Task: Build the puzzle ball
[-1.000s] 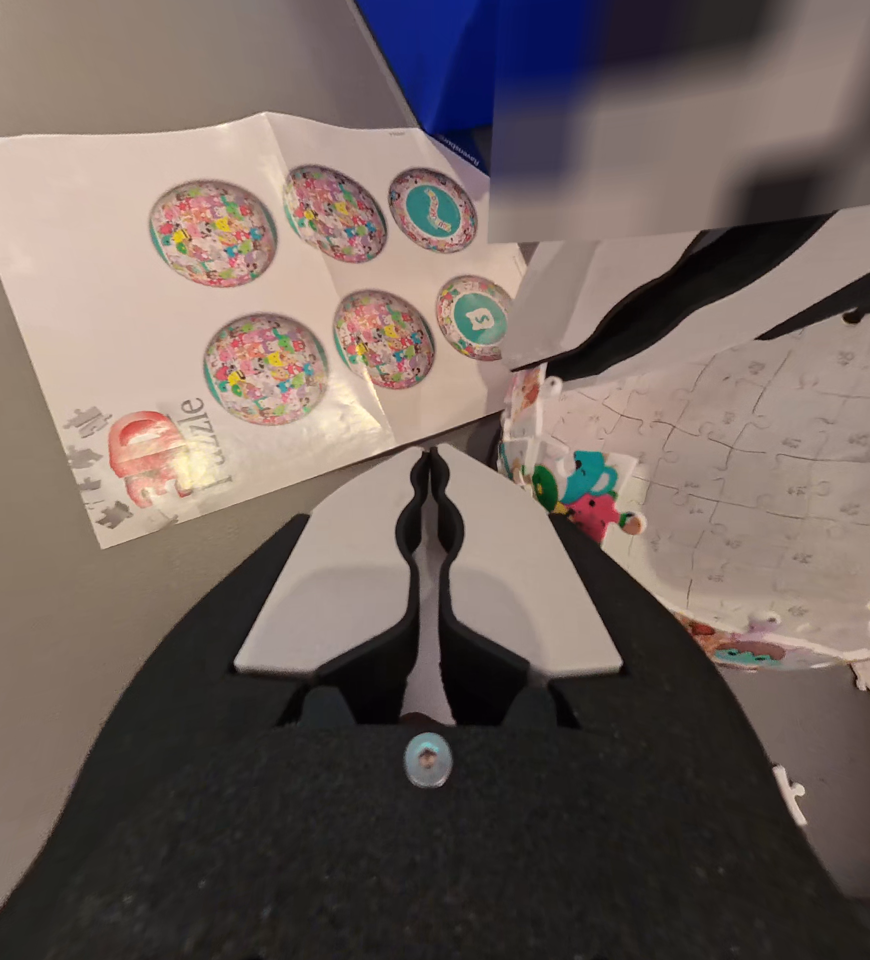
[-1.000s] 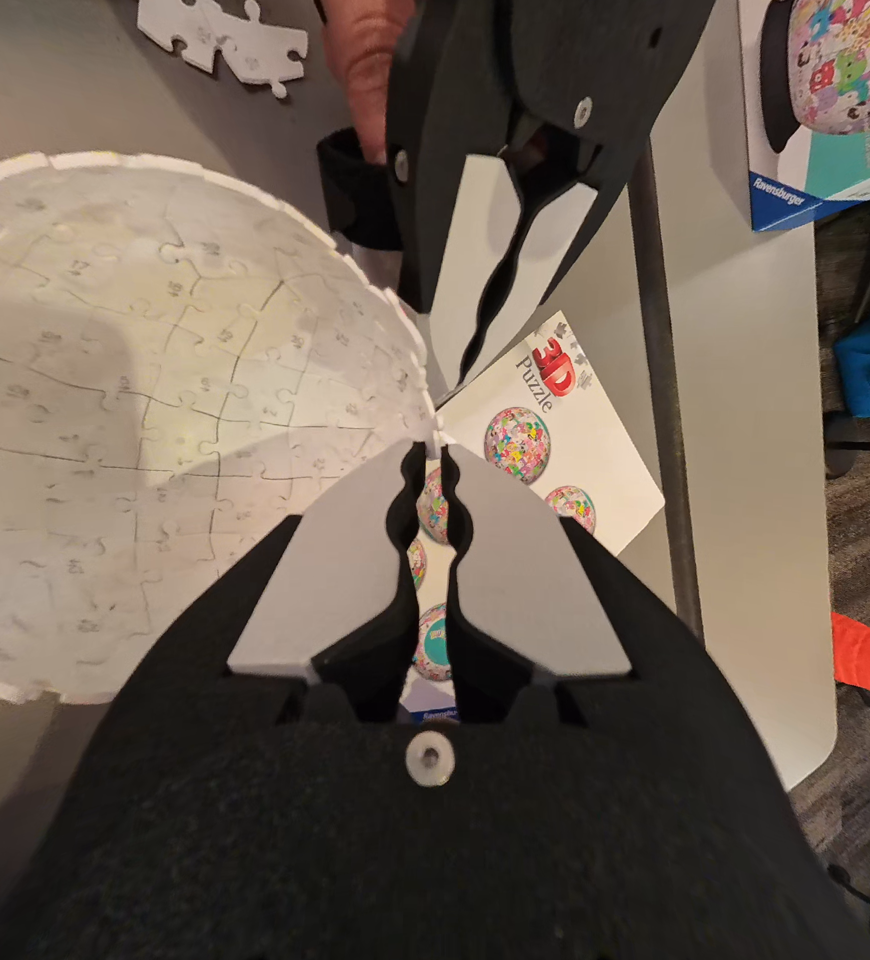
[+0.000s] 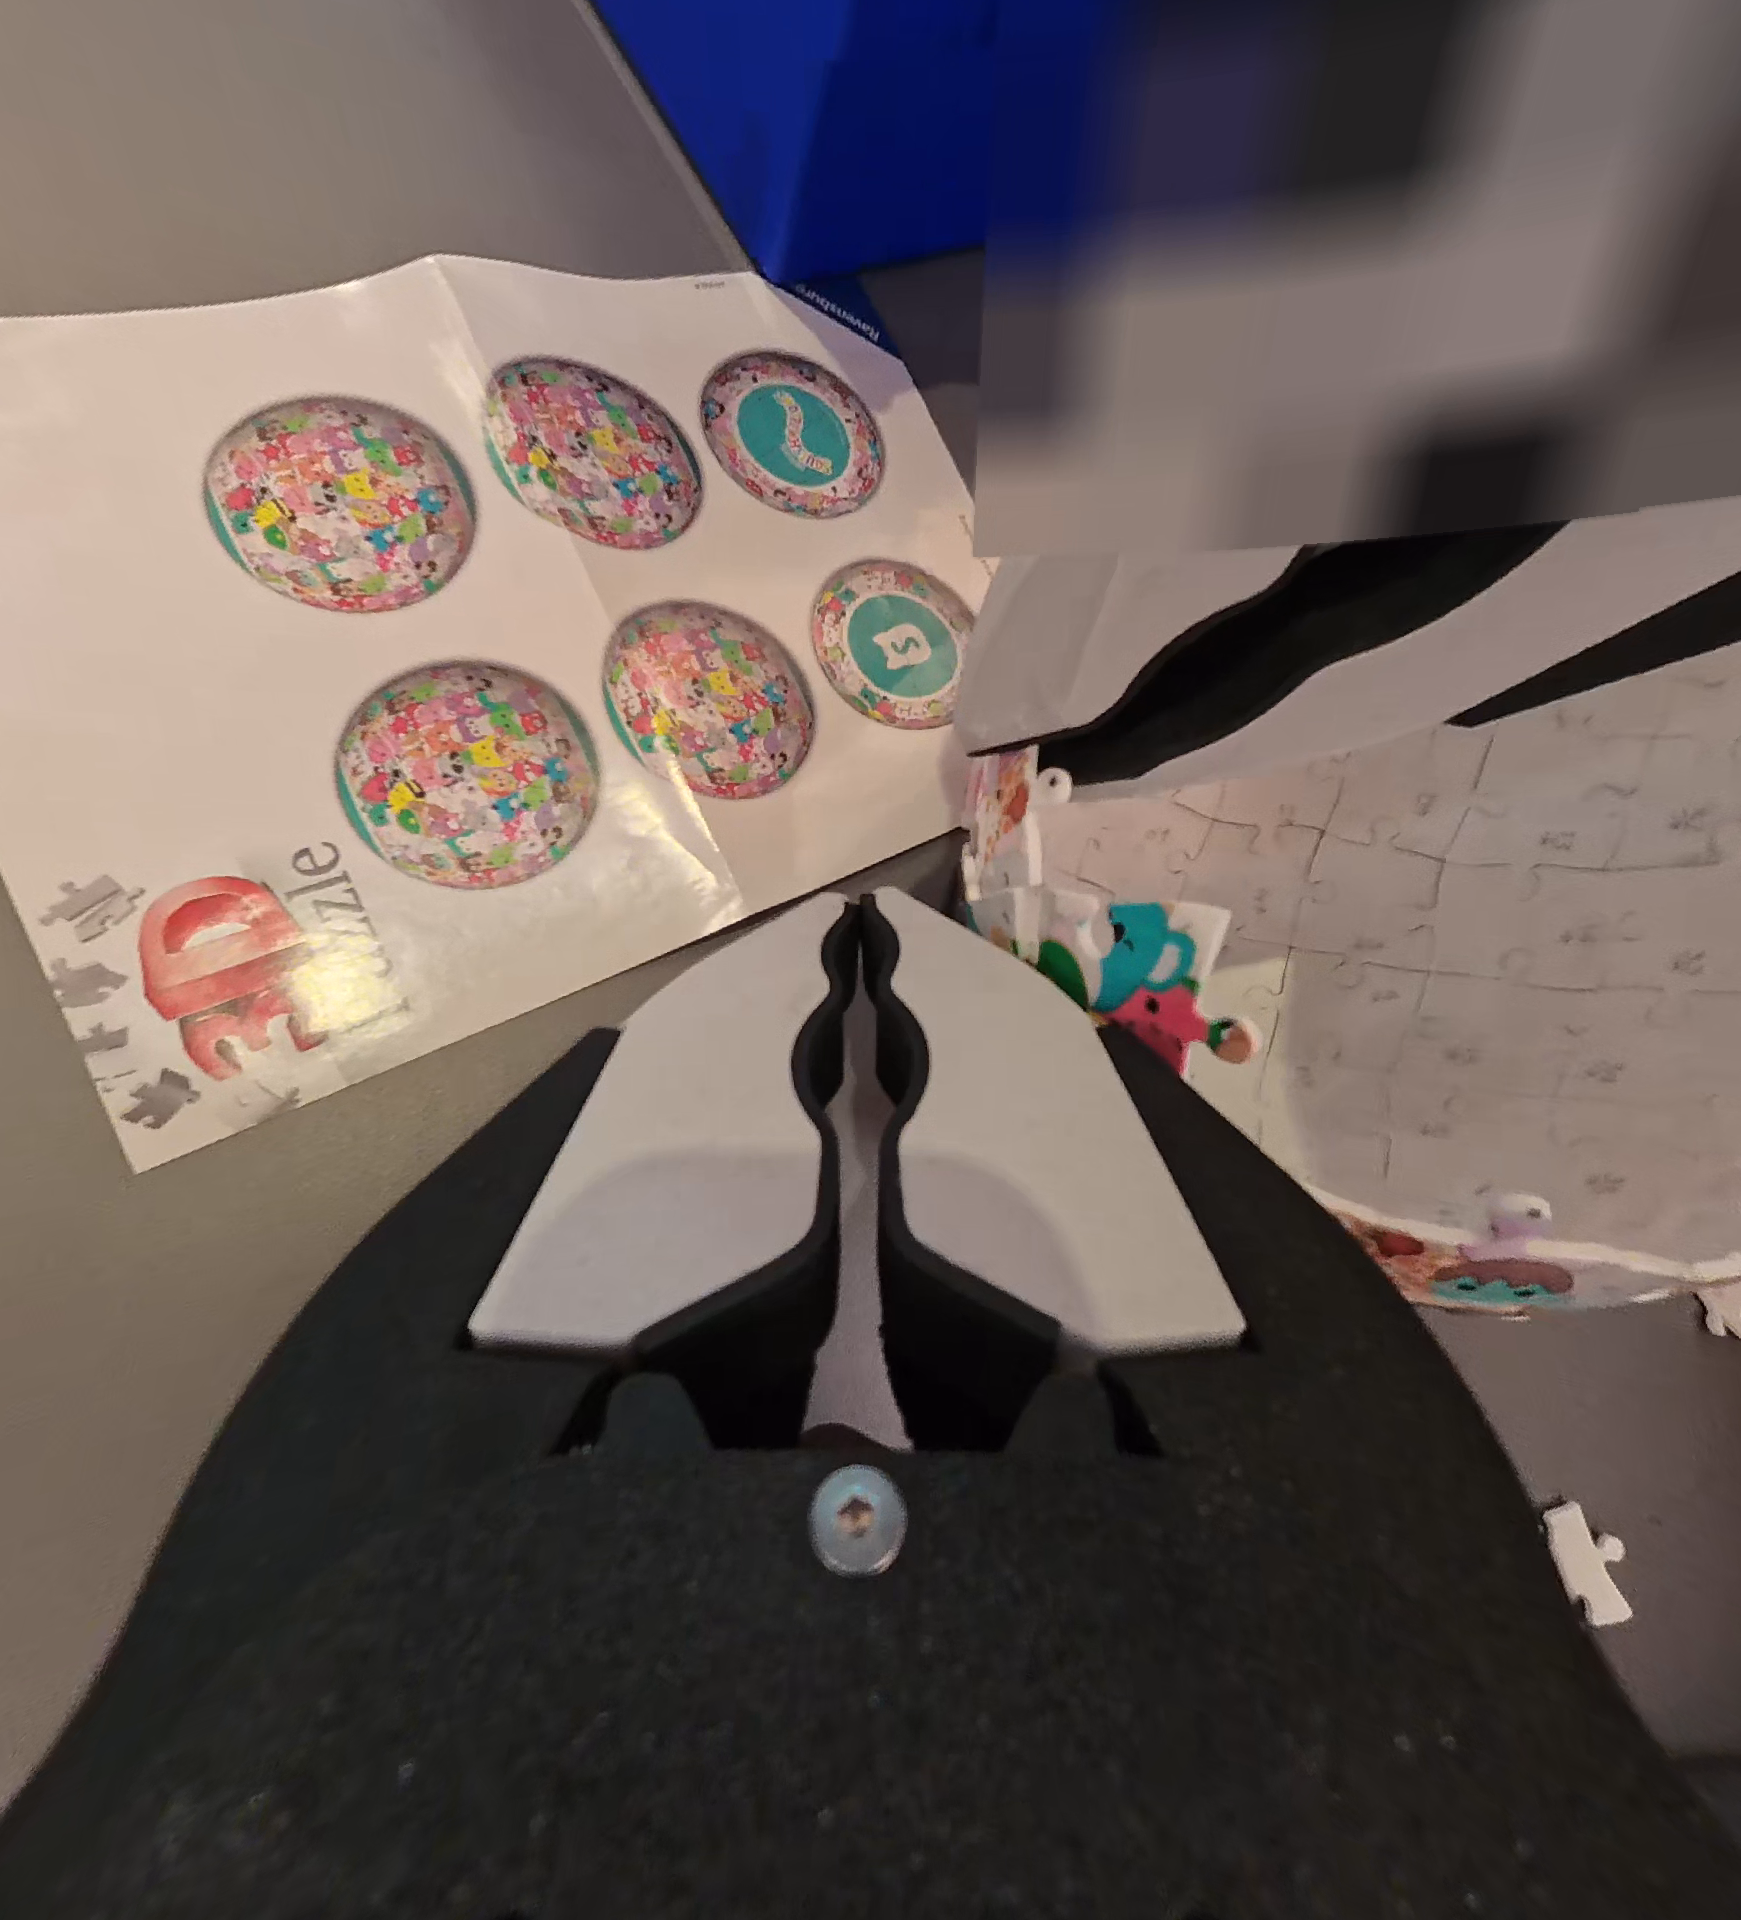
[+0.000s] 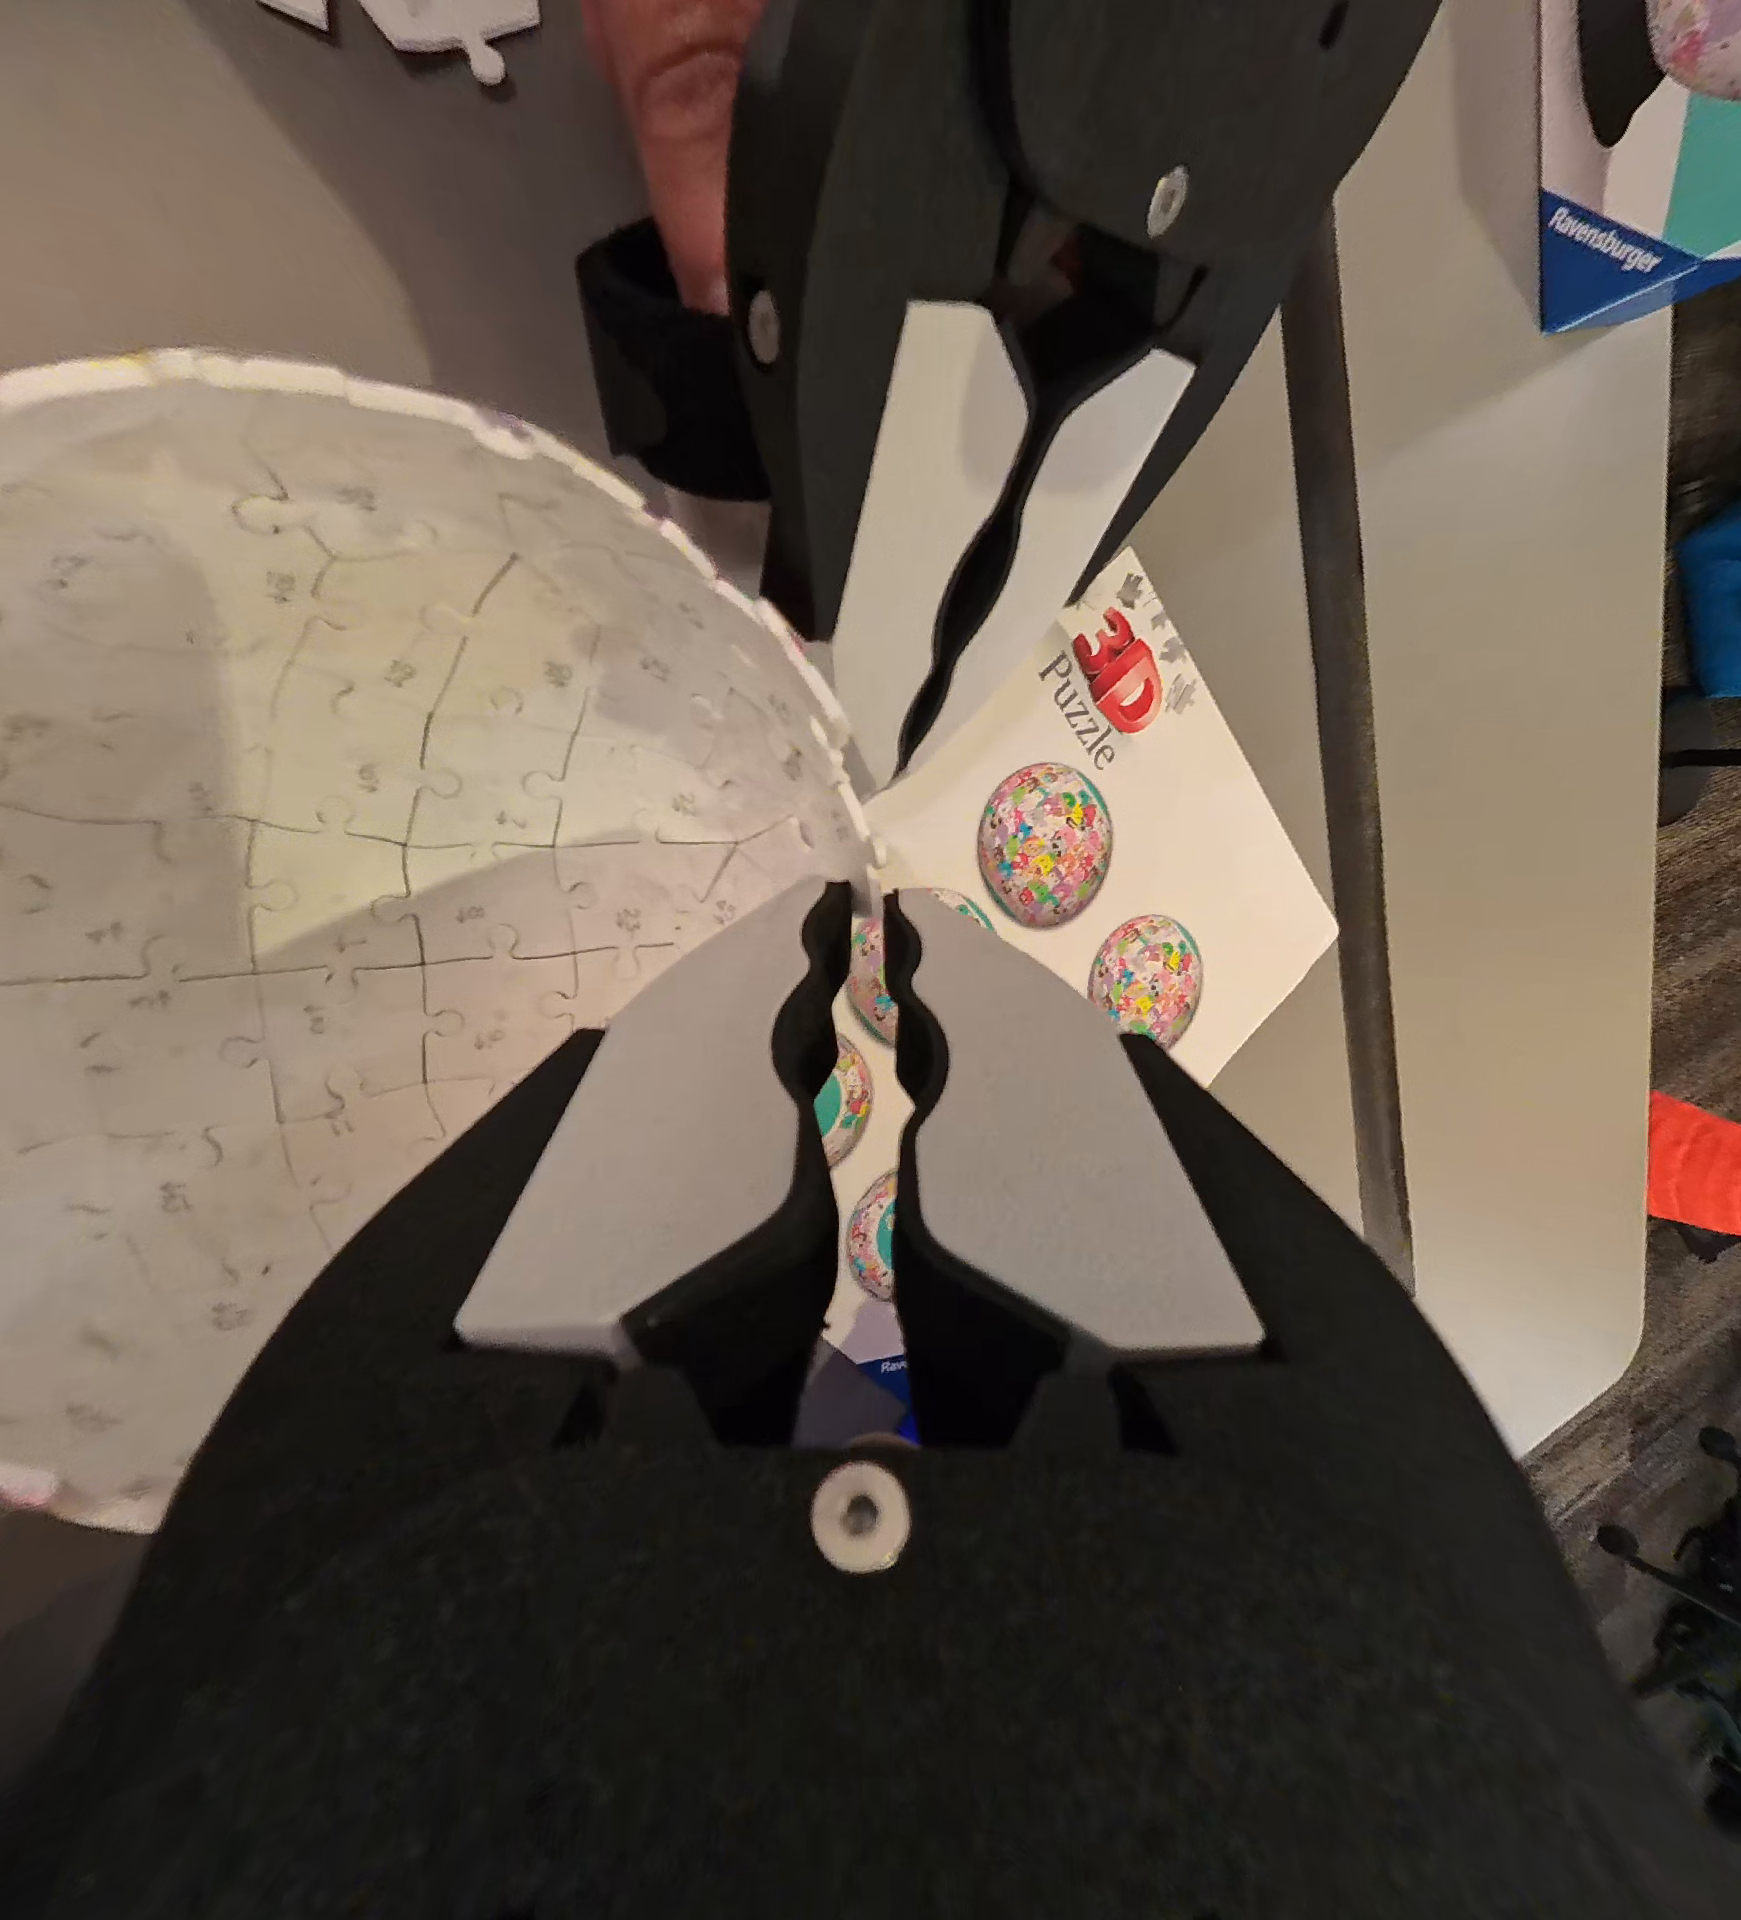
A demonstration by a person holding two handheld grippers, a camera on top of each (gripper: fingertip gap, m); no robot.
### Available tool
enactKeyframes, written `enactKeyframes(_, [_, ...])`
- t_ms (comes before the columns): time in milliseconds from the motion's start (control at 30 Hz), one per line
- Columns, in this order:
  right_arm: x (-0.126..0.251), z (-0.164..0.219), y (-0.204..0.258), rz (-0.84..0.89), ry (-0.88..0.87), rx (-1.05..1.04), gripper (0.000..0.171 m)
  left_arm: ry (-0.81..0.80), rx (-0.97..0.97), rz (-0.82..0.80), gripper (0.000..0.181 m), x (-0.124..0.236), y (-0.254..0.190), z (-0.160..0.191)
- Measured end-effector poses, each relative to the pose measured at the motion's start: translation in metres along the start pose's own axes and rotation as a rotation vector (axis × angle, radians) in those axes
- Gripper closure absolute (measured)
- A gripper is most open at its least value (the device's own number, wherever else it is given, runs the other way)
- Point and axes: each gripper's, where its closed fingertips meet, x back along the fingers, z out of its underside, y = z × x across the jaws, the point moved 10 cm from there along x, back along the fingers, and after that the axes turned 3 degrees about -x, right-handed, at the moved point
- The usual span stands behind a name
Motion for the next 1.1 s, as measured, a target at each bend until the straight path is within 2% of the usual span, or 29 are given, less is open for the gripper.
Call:
enactKeyframes(700, [0.000,-0.006,0.003,-0.015,0.005,0.020,0.164,0.032,0.004,0.007,0.181,-0.006,-0.001,0.002])
enactKeyframes(1033, [0.018,-0.003,-0.002,-0.014,-0.051,0.031,0.155,0.038,0.013,0.003,0.181,-0.006,0.000,0.003])
enactKeyframes(1067, [0.024,-0.002,-0.005,-0.005,-0.068,0.040,0.157,0.034,0.015,0.005,0.181,-0.006,0.000,0.003])
enactKeyframes(1100, [0.031,-0.002,-0.007,-0.013,-0.096,0.057,0.168,0.028,0.016,0.007,0.181,-0.007,0.000,0.004])
